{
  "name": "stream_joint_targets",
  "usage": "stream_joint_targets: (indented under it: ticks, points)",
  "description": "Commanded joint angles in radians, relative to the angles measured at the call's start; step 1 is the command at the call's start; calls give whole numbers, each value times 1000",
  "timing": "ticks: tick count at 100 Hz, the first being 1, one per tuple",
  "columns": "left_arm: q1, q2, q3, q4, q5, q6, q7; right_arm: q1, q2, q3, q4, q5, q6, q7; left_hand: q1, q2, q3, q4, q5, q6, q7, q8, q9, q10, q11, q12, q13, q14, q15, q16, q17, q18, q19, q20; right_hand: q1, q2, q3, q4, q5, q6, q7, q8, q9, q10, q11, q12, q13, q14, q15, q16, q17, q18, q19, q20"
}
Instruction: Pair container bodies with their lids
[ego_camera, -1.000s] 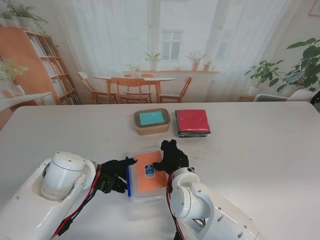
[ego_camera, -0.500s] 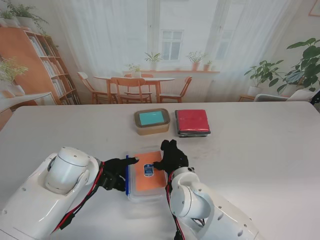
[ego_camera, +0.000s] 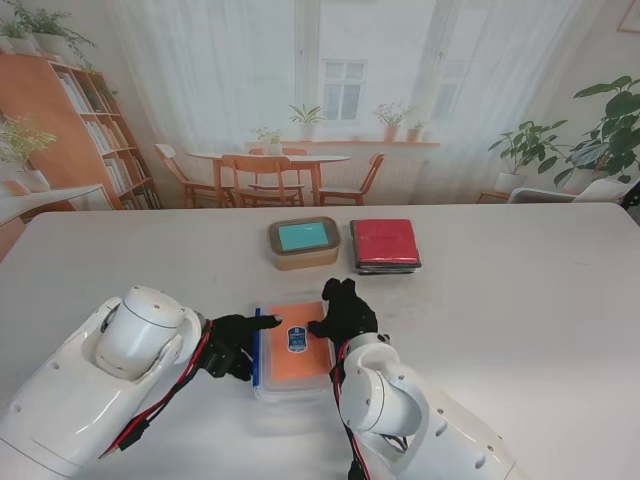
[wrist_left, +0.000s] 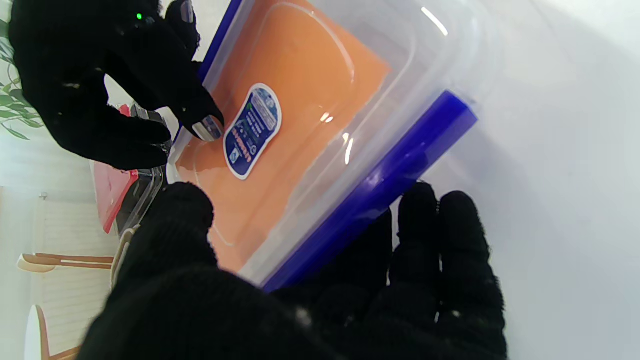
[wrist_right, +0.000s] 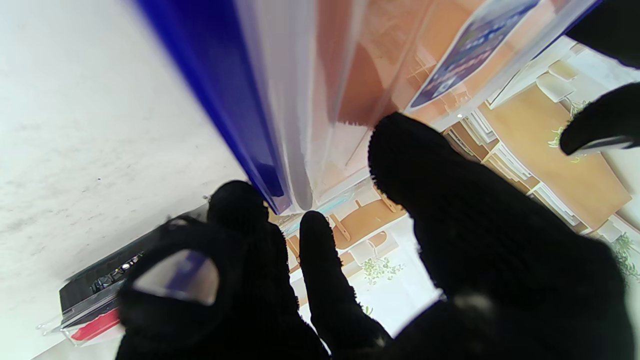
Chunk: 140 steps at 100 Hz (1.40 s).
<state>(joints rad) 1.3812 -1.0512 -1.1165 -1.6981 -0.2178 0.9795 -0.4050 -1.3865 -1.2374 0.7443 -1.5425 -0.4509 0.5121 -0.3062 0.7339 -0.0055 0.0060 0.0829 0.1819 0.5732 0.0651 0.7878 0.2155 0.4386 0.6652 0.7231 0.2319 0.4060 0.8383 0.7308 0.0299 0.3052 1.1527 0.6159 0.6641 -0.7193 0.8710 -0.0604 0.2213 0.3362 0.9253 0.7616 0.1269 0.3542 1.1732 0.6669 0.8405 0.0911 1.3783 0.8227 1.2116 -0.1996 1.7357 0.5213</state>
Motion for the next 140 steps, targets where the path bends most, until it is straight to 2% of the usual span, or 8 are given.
stream_joint_targets:
  ticks: [1, 26, 47, 61, 77, 98, 120, 140]
  points:
    - [-7, -32, 30, -32, -15, -29, -42, -22, -31, -30, 6, 23, -19, 40, 16, 7, -15, 1, 119, -191, 71, -12, 44, -106, 14, 9, 24, 13, 32, 5, 2, 20, 49, 16, 63, -14, 45, 42, 63, -34, 107, 4, 0, 5, 23, 19, 146, -91, 93, -99, -14, -266, 89, 21]
    - [-7, -26, 50, -32, 30, -90, -51, -24, -36, -27, 8, 41, -23, 35, 19, -6, -13, 3, 123, -192, 75, -11, 50, -108, 18, 12, 31, 12, 37, 7, 11, 21, 53, 18, 62, -12, 44, 42, 61, -36, 105, 5, 1, 6, 20, 25, 147, -90, 95, -103, -14, -267, 88, 24]
    - [21, -22, 49, -54, 111, -176, -41, -34, -46, -12, 3, 79, -24, 19, 26, -21, -11, 8, 130, -196, 80, -8, 61, -108, 26, 14, 43, 12, 46, 9, 24, 23, 59, 21, 60, -9, 40, 42, 59, -37, 100, 3, 2, 2, 11, 24, 141, -84, 93, -106, -16, -262, 85, 25]
    - [41, -21, 38, -70, 141, -199, -32, -35, -53, -9, 5, 103, -33, 9, 42, -41, -7, 12, 134, -198, 80, -8, 65, -109, 29, 13, 48, 12, 51, 9, 31, 27, 62, 23, 52, -5, 32, 42, 55, -36, 84, -5, 3, -2, 0, 14, 131, -69, 88, -109, -19, -240, 77, 20]
    - [60, -6, 35, -86, 215, -236, -49, -37, -59, -7, 7, 124, -60, -4, 75, -72, -1, 21, 142, -208, 82, -8, 74, -116, 40, 15, 64, 5, 64, 11, 52, 26, 71, 28, 20, 7, 3, 41, 44, -45, 47, -31, 6, -16, -34, -26, 98, -26, 69, -109, -28, -175, 53, -9]
    - [64, 6, 36, -79, 269, -241, -65, -42, -69, -4, -1, 165, -79, -18, 114, -100, 6, 34, 138, -214, 89, 4, 72, -122, 55, 16, 69, 0, 75, 11, 65, 19, 77, 33, 23, 20, -17, 42, 33, -52, 25, -47, 9, -24, -61, -58, 87, -9, 61, -105, -31, -152, 47, -25]
    - [81, 11, 12, -75, 306, -243, -66, -6, -84, -26, 27, 208, -108, -15, 117, -105, 7, 39, 137, -214, 91, 13, 71, -123, 61, 13, 70, -1, 80, 9, 69, 18, 78, 36, 27, 28, -21, 43, 31, -64, 28, -48, 9, -27, -53, -70, 78, -9, 55, -104, -34, -145, 41, -33]
    - [104, 19, -23, -79, 366, -272, -78, 42, -112, -54, 92, 269, -196, -37, 123, -112, 11, 40, 140, -216, 91, 17, 73, -124, 63, 11, 73, -3, 82, 8, 70, 18, 78, 37, 30, 39, -25, 43, 22, -83, 27, -56, 9, -41, -57, -94, 3, 22, 7, -93, -67, -39, -22, -78]
